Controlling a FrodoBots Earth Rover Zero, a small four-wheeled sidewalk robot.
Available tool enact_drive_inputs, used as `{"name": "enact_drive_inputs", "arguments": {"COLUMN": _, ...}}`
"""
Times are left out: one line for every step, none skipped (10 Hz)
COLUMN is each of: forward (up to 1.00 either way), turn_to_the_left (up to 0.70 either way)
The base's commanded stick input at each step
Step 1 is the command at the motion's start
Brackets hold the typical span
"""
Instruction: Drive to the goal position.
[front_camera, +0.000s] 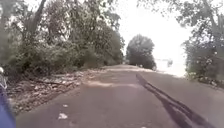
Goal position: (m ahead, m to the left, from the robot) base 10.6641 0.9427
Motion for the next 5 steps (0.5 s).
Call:
{"name": "enact_drive_inputs", "arguments": {"forward": 0.70, "turn_to_the_left": -0.01}}
{"name": "enact_drive_inputs", "arguments": {"forward": 0.70, "turn_to_the_left": -0.01}}
{"name": "enact_drive_inputs", "arguments": {"forward": 0.70, "turn_to_the_left": -0.01}}
{"name": "enact_drive_inputs", "arguments": {"forward": 0.70, "turn_to_the_left": -0.01}}
{"name": "enact_drive_inputs", "arguments": {"forward": 0.70, "turn_to_the_left": -0.01}}
